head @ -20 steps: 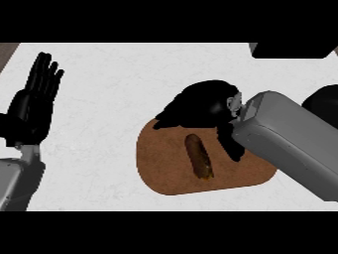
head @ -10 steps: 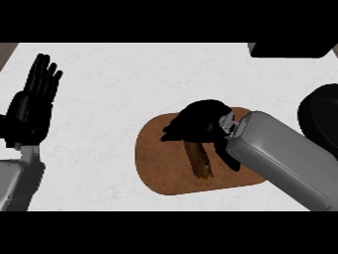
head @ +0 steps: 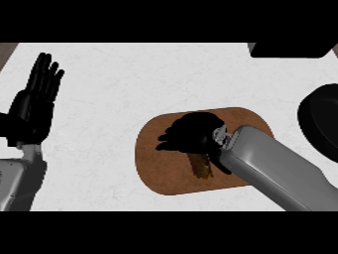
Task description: Pick the sweet potato from the cutting board and place it in the pot
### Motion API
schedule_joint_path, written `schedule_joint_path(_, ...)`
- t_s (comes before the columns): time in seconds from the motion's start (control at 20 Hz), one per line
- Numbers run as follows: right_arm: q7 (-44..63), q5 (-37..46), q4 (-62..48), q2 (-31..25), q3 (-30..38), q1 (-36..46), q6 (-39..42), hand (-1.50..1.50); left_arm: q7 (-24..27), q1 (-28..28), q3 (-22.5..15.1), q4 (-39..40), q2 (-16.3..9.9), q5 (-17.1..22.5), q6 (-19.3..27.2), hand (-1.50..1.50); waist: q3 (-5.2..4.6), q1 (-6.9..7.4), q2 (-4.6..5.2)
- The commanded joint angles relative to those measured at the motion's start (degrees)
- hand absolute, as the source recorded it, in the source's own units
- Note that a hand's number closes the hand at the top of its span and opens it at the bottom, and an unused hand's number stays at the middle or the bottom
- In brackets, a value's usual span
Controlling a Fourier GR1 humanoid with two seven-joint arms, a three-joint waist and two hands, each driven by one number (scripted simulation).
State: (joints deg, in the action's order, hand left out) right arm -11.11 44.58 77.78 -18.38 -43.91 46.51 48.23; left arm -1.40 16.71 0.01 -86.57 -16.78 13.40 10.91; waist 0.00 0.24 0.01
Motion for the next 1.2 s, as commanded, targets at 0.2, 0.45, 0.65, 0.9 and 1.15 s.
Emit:
schedule_joint_path(0.2, -0.77, 8.61, -3.35, 2.25, 0.49, -0.48, -1.26, -1.5, -4.51, -2.59, 0.93, -6.96, -1.02, -0.61, -1.02, 0.0, 0.01, 0.37, -0.08)
schedule_joint_path(0.45, -2.93, 13.72, -5.6, 3.82, -2.3, -7.46, -6.68, -1.5, 1.27, -1.23, 2.16, 0.61, 1.96, -1.62, -1.58, 0.0, 0.0, -0.11, 0.06)
schedule_joint_path(0.65, -6.44, 17.34, -17.67, 8.71, -1.78, -4.97, -13.14, -1.5, -2.68, -0.37, 1.29, -3.58, 1.87, -2.11, -1.37, 0.0, 0.03, 0.73, 0.21)
schedule_joint_path(0.9, -10.41, 19.63, -14.96, 6.4, 0.71, -7.58, -11.11, -1.5, -4.64, -2.8, 2.74, -7.39, 1.88, -1.7, -2.02, 0.0, 0.01, 0.2, -0.05)
schedule_joint_path(1.15, -16.82, 20.7, -16.76, 9.28, -3.17, -6.99, -14.43, 1.5, -0.48, -0.53, 2.67, -1.3, 2.73, -2.88, -2.81, 0.0, 0.01, 0.43, 0.14)
